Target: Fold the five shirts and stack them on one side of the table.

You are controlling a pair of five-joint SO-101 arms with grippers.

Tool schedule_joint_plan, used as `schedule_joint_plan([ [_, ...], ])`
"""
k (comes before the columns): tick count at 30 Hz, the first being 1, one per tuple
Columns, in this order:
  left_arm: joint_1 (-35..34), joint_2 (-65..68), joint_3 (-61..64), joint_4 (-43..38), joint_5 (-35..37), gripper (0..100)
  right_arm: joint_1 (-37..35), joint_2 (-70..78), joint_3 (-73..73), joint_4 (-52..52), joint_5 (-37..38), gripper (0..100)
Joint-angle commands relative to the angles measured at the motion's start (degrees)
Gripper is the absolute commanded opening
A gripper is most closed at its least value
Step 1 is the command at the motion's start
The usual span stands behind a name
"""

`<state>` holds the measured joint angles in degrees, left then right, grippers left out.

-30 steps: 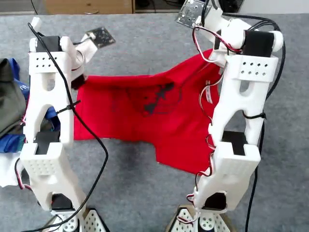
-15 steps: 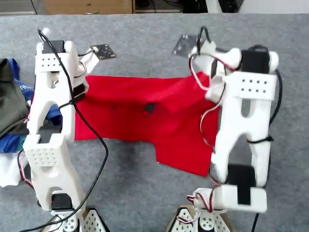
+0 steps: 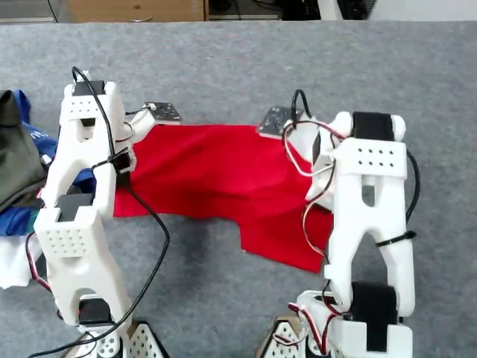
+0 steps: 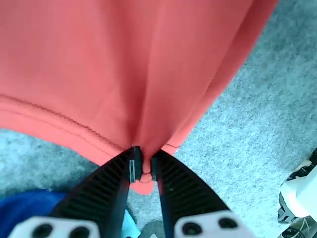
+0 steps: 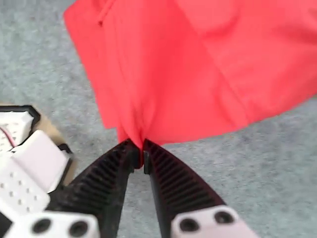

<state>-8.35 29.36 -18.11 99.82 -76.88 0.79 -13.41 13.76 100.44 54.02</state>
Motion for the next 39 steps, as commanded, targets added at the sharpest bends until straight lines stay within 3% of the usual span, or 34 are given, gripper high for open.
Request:
schedule_joint_plan([
  [1, -0.97, -0.48, 0.00, 0.97, -0.53, 2, -1.01, -2.77, 1.89, -0.44, -1.05, 0.2],
  [19, -3.16, -0.84, 1.05, 0.97, -2.11, 2, -2.33, -11.21, 11.03, 1.85, -0.97, 0.2],
  [29, -2.81, -0.40, 7.56, 0.97, -3.34, 4, -2.33, -10.77, 19.82, -2.99, -1.05, 0.5],
  [32, -2.90, -0.40, 7.30, 0.88, -3.25, 9, -2.42, -10.77, 21.76, -2.64, -0.70, 4.8],
  [37, -3.16, -0.31, 4.66, 0.88, -3.43, 9, -2.15, -11.21, 21.49, -1.14, -1.05, 23.9],
  [39, -3.16, -0.31, 3.25, 0.88, -3.43, 9, -2.07, -11.21, 20.35, -1.14, -1.14, 25.0],
])
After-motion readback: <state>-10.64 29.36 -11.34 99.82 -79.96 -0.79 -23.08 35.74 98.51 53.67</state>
